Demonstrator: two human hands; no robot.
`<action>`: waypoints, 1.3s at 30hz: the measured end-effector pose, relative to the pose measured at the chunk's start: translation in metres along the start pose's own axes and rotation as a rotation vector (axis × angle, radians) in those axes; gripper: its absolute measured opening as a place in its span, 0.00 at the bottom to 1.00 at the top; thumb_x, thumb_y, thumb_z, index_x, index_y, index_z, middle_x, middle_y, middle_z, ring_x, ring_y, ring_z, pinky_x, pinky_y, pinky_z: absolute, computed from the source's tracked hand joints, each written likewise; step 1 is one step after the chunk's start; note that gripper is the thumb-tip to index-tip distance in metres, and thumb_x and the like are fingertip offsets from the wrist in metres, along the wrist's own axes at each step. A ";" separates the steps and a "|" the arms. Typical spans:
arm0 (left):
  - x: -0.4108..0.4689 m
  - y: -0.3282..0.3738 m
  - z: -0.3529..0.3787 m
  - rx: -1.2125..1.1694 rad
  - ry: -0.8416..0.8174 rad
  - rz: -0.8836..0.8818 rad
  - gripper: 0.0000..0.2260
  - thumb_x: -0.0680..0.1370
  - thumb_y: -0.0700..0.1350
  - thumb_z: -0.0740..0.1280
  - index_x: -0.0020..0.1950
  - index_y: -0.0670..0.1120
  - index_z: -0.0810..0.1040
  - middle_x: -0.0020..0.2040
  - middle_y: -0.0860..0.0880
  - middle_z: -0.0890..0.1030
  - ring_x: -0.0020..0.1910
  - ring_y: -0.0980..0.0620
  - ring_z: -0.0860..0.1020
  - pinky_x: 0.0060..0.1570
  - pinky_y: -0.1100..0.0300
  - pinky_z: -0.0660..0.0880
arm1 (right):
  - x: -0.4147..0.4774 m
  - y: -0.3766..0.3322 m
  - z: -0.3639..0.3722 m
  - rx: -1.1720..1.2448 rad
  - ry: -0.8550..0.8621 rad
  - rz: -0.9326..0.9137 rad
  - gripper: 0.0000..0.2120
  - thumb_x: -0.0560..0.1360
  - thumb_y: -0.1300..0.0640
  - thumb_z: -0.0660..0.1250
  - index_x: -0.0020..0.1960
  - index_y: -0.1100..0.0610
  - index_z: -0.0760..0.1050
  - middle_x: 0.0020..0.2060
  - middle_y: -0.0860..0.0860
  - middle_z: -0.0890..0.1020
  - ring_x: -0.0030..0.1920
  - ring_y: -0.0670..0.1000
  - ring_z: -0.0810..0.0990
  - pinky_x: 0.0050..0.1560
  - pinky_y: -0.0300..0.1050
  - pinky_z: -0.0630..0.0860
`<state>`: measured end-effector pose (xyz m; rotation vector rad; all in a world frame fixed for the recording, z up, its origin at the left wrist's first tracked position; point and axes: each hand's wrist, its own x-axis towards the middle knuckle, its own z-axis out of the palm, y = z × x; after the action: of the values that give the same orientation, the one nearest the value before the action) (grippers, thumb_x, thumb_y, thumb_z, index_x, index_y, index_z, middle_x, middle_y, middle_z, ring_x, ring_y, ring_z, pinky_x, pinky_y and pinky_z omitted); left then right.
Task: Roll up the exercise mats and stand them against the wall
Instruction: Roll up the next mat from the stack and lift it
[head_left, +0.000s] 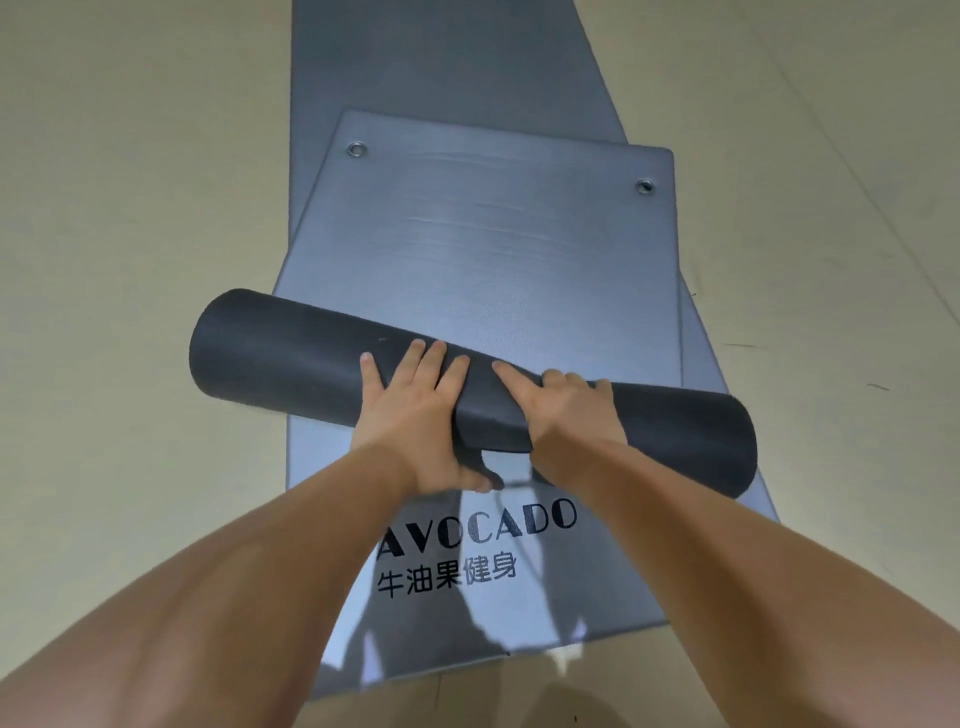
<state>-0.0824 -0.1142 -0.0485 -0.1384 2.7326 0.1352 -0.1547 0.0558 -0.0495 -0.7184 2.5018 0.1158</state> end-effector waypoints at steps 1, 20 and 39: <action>-0.012 0.002 0.003 -0.017 0.021 -0.005 0.61 0.59 0.84 0.59 0.83 0.51 0.49 0.84 0.47 0.51 0.83 0.45 0.44 0.74 0.28 0.40 | -0.009 -0.003 0.003 0.010 -0.013 -0.017 0.52 0.74 0.57 0.74 0.83 0.37 0.42 0.58 0.54 0.74 0.60 0.58 0.74 0.70 0.63 0.66; -0.044 0.011 0.027 0.069 -0.013 -0.107 0.58 0.64 0.67 0.77 0.79 0.58 0.40 0.77 0.41 0.54 0.78 0.35 0.51 0.67 0.21 0.51 | -0.043 0.029 0.003 -0.073 -0.065 -0.097 0.70 0.58 0.36 0.81 0.81 0.36 0.32 0.84 0.56 0.46 0.84 0.61 0.43 0.77 0.75 0.41; -0.040 0.008 0.022 0.125 0.010 -0.143 0.52 0.58 0.74 0.72 0.74 0.55 0.55 0.63 0.47 0.71 0.62 0.42 0.70 0.60 0.37 0.64 | -0.023 0.031 0.006 -0.222 0.077 -0.244 0.53 0.67 0.45 0.77 0.80 0.35 0.45 0.59 0.51 0.75 0.60 0.57 0.75 0.63 0.56 0.70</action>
<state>-0.0382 -0.1008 -0.0523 -0.2991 2.7203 -0.0771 -0.1513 0.0945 -0.0446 -1.1321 2.4740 0.2852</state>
